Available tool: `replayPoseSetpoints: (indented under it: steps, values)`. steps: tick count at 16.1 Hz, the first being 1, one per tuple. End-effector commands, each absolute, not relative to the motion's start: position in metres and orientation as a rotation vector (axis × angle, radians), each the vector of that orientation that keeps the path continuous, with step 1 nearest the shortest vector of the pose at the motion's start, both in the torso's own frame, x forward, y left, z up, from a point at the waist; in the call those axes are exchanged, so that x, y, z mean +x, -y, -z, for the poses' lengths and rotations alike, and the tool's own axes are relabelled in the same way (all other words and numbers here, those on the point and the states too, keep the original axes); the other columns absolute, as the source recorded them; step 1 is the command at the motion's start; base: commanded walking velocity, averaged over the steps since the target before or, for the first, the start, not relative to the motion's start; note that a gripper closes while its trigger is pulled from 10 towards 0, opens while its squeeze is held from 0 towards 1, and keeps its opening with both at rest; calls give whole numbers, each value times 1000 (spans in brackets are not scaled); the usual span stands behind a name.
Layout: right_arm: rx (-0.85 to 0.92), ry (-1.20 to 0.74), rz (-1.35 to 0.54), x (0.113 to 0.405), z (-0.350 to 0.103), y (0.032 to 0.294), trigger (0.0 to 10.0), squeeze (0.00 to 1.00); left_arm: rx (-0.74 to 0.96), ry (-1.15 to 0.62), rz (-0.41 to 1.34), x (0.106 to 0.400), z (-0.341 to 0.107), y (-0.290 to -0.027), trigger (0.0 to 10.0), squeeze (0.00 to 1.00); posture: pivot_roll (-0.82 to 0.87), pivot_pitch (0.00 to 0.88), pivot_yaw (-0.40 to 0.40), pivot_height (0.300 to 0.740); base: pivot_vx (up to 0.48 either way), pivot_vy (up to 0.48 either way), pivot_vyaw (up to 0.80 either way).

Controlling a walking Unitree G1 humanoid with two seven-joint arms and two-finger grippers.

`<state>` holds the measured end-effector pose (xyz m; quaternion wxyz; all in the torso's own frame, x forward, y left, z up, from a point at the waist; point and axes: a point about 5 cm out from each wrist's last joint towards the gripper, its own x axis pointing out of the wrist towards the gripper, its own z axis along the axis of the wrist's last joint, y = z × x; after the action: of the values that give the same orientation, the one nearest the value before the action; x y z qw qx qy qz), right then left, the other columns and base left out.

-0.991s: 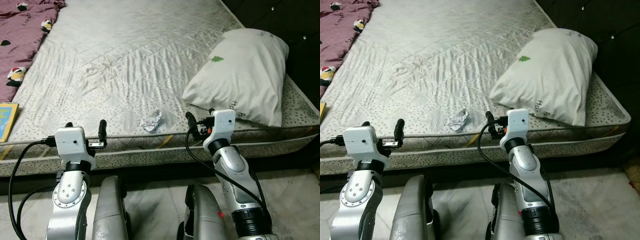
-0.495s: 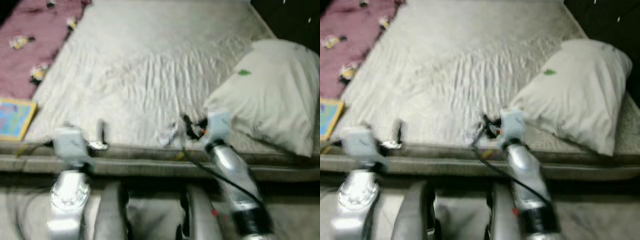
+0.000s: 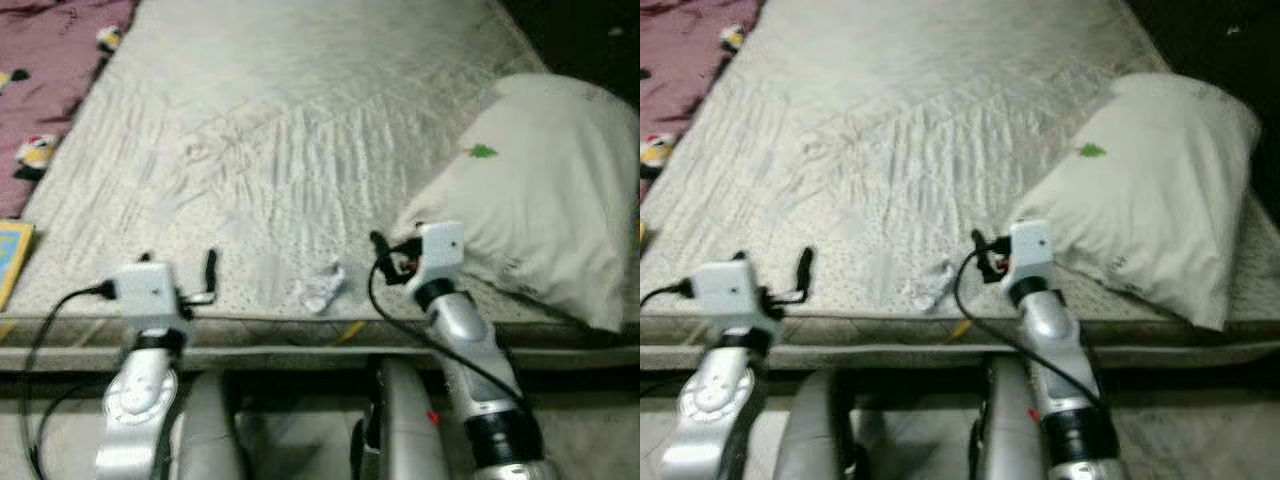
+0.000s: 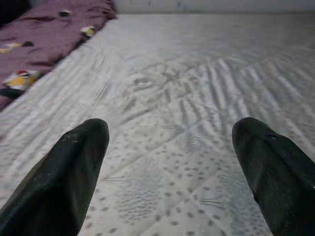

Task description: Clean up the room

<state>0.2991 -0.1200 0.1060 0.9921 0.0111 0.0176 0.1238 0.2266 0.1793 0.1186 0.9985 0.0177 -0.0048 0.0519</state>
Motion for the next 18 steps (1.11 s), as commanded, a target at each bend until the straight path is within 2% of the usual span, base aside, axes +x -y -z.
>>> replayPoseSetpoints:
  steps: [1, 6, 9, 18]
  values:
    - [21, -53, -263, 299, -104, 115, 10000, 0, 34, 10, -106, 225, -121, -181, 10000, 0, 27, 149, -20, 550, 0, 0, 0]
    - [8, -72, -372, 304, -101, 93, 10000, 0, 50, 17, -110, 223, -125, -181, 10000, 0, 42, 171, -9, 500, 0, 0, 0]
    - [-14, -68, -456, 308, -100, 75, 10000, 0, 45, 14, -95, 220, -127, -181, 10000, 0, 58, 196, -11, 500, 0, 0, 0]
    - [30, -70, -619, 322, -101, 16, 10000, 0, 75, 1, -122, 203, -129, -183, 10000, 0, 132, 179, -59, 500, 0, 0, 0]
